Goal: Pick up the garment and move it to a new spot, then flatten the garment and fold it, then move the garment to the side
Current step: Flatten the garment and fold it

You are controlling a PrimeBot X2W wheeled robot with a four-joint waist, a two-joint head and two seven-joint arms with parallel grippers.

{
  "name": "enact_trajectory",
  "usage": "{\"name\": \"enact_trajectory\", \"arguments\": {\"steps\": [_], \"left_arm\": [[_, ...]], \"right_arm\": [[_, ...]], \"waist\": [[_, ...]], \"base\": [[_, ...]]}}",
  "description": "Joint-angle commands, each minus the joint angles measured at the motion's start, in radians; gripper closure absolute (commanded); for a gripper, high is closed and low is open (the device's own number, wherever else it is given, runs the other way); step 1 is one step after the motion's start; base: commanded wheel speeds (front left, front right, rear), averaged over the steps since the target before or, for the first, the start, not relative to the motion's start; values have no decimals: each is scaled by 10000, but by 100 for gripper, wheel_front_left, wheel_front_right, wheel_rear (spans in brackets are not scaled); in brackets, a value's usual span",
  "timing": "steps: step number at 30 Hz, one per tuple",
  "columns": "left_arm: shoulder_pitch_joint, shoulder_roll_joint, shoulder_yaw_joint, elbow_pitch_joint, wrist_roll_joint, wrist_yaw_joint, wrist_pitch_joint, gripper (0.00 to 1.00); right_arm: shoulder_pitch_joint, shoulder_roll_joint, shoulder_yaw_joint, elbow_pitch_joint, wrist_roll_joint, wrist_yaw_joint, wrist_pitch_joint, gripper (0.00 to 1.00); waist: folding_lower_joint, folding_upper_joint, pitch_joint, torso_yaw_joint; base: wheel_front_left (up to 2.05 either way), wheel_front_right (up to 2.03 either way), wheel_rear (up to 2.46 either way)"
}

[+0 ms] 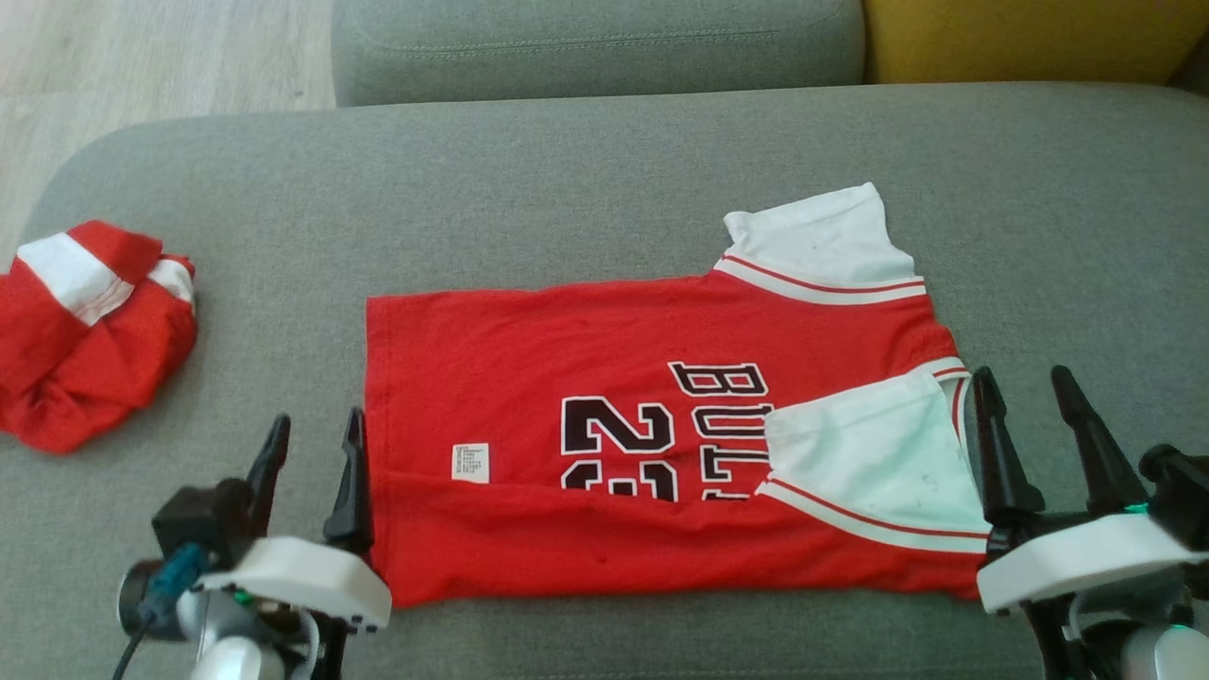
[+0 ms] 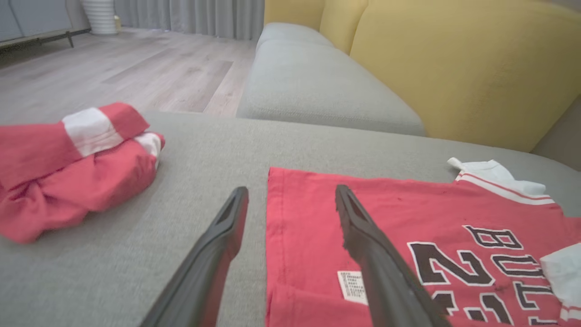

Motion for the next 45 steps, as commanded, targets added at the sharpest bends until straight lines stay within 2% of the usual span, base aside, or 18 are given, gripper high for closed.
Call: {"name": "enact_trajectory", "arguments": {"steps": [1, 7, 13, 19, 20, 22, 30, 33, 39, 45], "left_arm": [[-593, 218, 283, -470, 134, 90, -129, 0], [-1087, 196, 150, -285, 73, 10, 173, 0], [-2327, 50, -20, 917, -357, -480, 895, 0], [-4348, -68, 127, 3353, -770, -957, 1169, 0], [-5029, -77, 222, 4315, -897, -1090, 1188, 0], [-5629, -74, 304, 5297, -1012, -1211, 1207, 0], [-7178, -140, 444, 8190, -1393, -1883, 952, 0], [-7482, -160, 420, 8890, -1485, -2151, 817, 100], [-7940, -191, 220, 9732, -1408, -2419, 164, 100], [-8419, -441, -37, 10166, -1296, -2536, -354, 100]], "right_arm": [[-378, -115, 298, -504, -39, 69, -7, 0], [-362, -115, 257, -621, 109, 69, 182, 0], [-582, -115, 246, -616, 222, 69, 190, 0], [-1039, -114, 437, -471, 368, 69, 105, 0], [-1198, -114, 521, -399, 389, 69, 48, 0], [-1314, -114, 587, -295, 439, 69, -1, 0], [-1568, -114, 600, 136, 667, 69, -195, 0], [-1635, -114, 554, 314, 779, 69, -209, 0], [-2142, -114, 268, 780, 760, 69, -135, 0], [-3843, -443, -196, 2088, 669, 69, 206, 0]], "waist": [[0, -1, 13, 9], [0, -1, 237, 35], [0, -1, 750, -66], [0, -1, 1490, -334], [0, -1, 1696, -417], [0, -1, 1825, -491], [0, -1, 2056, -672], [0, -1, 2092, -708], [0, -1, 2153, -675], [0, -1, 2352, -347]], "base": [[0, 0, 0], [0, 0, 0], [0, 0, 0], [0, 0, 0], [0, 0, 0], [0, 0, 0], [0, 0, 0], [0, 0, 0], [0, 0, 0], [0, 0, 0]]}}
